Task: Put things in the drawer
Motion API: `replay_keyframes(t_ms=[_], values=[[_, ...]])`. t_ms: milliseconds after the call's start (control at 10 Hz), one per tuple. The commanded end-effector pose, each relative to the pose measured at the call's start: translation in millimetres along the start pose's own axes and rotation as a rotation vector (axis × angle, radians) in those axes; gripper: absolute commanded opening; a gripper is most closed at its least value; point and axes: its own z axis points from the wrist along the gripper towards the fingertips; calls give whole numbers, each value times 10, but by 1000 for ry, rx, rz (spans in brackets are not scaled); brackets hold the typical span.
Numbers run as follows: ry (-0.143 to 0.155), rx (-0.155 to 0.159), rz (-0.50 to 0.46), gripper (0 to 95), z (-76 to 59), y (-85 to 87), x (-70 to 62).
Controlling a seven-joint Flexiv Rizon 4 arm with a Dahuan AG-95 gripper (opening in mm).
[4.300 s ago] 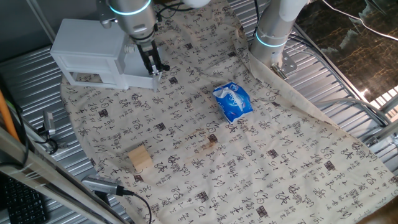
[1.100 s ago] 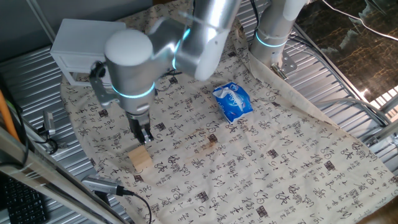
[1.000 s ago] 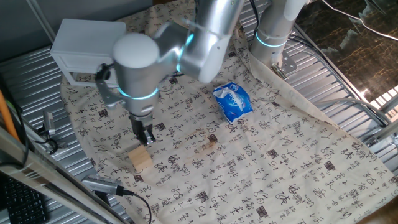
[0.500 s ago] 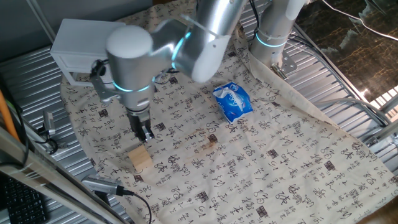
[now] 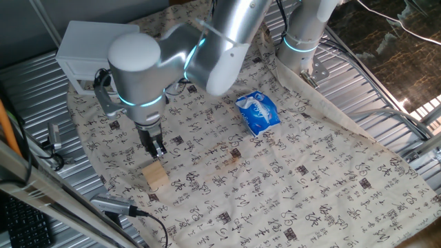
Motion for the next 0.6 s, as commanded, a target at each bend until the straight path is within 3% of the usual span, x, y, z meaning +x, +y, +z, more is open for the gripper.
replay_keyframes(t_ms=[100, 600], values=[[10, 2, 3, 0, -1, 16, -14], [4, -5, -8, 0, -3, 13, -16]])
